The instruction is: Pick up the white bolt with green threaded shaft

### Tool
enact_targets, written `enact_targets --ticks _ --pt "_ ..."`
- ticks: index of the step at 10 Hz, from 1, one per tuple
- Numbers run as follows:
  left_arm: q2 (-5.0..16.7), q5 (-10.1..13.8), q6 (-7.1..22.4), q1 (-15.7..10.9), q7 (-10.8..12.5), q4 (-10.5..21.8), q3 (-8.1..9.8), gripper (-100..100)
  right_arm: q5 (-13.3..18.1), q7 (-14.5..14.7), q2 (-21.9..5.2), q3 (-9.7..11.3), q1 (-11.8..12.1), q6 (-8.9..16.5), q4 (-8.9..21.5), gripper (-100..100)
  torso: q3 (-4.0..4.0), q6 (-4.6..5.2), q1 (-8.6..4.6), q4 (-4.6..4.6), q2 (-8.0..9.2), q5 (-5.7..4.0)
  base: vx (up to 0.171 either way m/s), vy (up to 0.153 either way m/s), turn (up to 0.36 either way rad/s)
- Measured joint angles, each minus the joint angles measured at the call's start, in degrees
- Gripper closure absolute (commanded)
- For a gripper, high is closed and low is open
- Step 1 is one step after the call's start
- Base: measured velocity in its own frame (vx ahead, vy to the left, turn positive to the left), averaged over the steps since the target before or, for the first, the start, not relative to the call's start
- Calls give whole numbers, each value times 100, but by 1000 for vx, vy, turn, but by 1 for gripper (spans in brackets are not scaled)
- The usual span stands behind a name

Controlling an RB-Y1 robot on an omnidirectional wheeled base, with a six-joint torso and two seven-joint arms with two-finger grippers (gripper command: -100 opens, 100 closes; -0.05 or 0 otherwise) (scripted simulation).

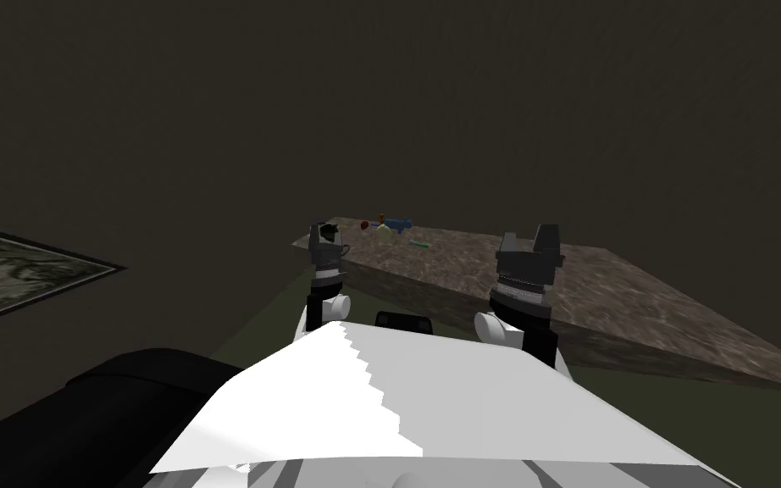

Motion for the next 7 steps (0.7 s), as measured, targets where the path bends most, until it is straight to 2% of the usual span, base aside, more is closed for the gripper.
enact_targets --ticks 7 --pt "-1 0 0 0 0 0 -1 0 234 43 -1102 -381 -45 -42 353 -100 -1 -2 21 0 -2 5 -2 67 95"
